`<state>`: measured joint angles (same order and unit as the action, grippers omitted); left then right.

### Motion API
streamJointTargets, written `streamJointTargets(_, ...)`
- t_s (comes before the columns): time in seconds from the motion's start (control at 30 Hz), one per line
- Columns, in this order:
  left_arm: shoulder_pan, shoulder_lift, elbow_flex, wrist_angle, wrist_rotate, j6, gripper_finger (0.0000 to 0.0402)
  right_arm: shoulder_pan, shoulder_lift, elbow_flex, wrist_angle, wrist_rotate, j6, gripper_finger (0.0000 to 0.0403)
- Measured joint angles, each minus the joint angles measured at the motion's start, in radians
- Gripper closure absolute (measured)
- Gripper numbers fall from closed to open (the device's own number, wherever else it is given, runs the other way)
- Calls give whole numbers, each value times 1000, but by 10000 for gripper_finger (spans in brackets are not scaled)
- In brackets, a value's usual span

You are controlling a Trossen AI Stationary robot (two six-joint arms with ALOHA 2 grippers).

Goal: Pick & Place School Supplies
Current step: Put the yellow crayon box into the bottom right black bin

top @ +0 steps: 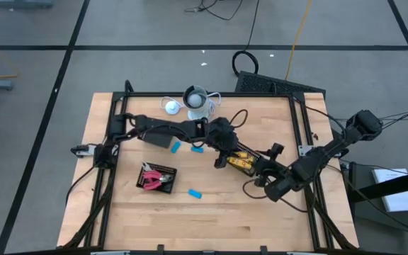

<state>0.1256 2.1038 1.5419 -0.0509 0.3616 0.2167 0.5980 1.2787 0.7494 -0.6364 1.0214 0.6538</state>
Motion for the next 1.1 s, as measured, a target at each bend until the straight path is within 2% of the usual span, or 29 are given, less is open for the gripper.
streamJointTargets(0.13,18,38,34,-1,0,15,342,19,0,0,-80,6,89,199)
streamJointTargets(0.43,34,114,119,-20,34,34,342,26,0,0,-80,-5,94,232)
streamJointTargets(1.1,21,131,143,-48,32,81,335,26,0,0,-87,-40,104,237)
